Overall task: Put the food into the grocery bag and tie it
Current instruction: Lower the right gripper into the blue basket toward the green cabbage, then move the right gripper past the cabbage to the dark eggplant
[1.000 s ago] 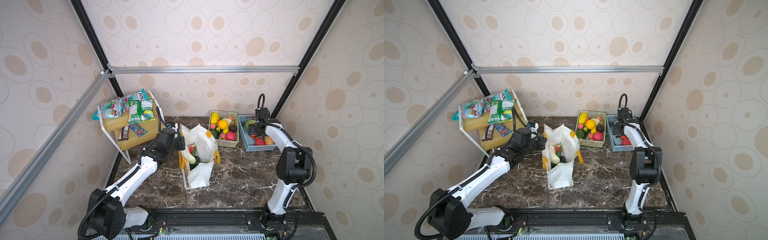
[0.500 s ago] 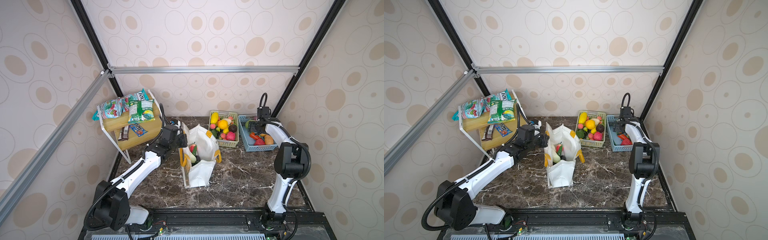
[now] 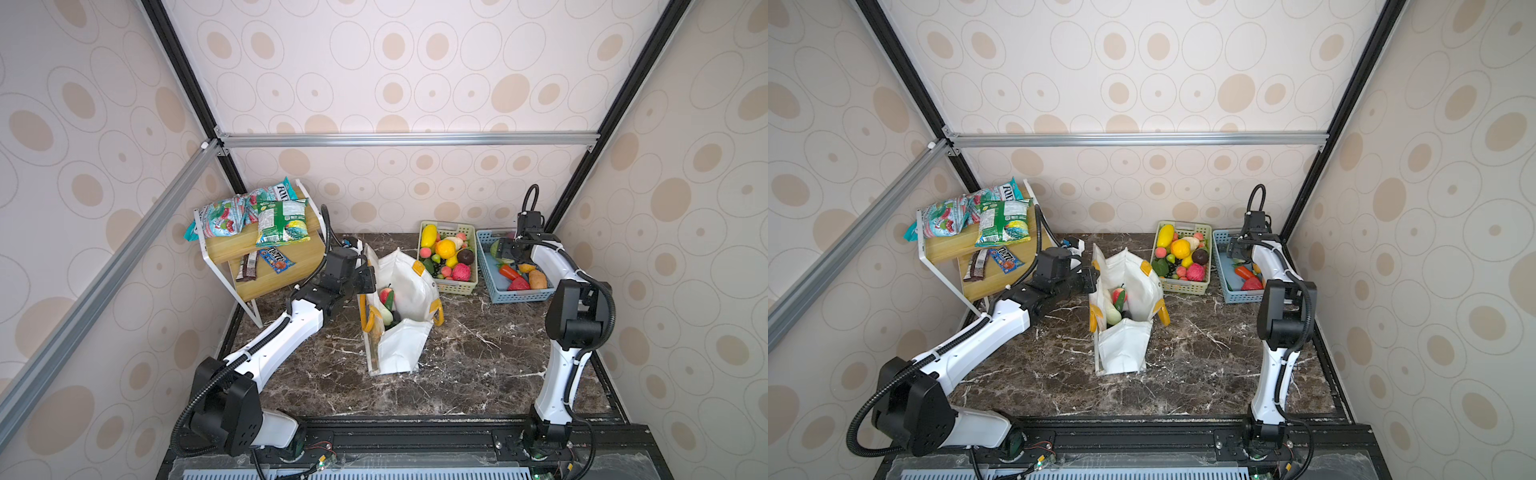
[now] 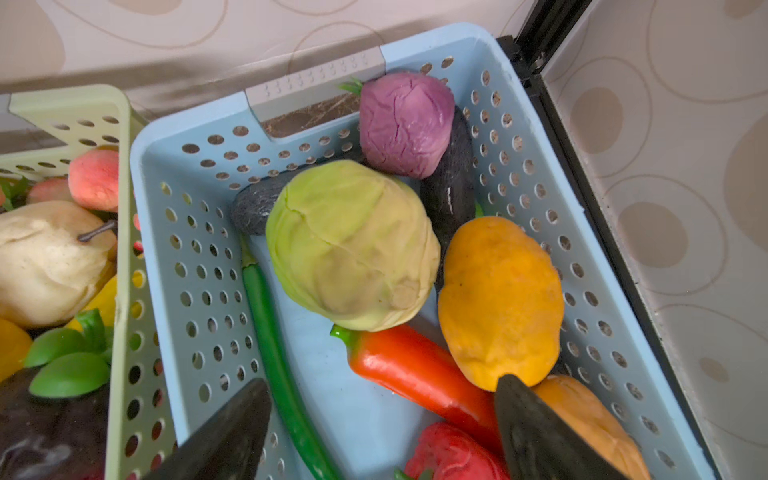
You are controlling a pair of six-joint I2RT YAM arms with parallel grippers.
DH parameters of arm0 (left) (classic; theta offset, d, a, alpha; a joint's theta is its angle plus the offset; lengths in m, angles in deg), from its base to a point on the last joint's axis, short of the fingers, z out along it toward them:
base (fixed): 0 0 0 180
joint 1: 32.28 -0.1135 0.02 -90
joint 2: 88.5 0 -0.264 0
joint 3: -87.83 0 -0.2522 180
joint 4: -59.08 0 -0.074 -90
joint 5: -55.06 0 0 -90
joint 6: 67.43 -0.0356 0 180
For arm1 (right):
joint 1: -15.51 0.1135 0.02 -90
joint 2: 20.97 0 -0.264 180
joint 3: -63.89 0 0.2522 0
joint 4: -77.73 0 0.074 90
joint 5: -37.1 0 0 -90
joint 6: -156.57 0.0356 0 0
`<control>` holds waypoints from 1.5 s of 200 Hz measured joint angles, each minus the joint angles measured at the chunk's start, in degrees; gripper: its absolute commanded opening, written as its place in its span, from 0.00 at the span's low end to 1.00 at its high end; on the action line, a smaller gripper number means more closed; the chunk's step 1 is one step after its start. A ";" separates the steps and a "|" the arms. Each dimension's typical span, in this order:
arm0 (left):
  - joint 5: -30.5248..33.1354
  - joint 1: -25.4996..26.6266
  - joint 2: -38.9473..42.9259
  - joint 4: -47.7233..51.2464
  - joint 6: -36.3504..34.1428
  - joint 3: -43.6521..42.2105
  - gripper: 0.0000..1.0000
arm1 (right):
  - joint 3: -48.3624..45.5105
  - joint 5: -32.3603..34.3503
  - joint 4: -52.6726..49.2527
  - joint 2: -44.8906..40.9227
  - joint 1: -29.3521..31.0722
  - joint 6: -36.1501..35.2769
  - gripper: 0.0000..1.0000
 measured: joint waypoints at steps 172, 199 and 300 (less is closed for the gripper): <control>0.20 -0.44 -0.22 0.24 -0.33 0.15 0.00 | 12.33 -18.84 -2.47 11.52 -4.42 5.53 0.77; 0.11 -0.48 -0.22 0.22 -0.31 0.13 0.00 | 8.68 -22.05 -2.45 10.34 -4.52 6.99 0.76; -0.09 -0.57 2.75 -0.22 -0.24 -2.51 0.00 | -13.64 -22.05 -2.05 -7.32 -4.55 12.48 0.77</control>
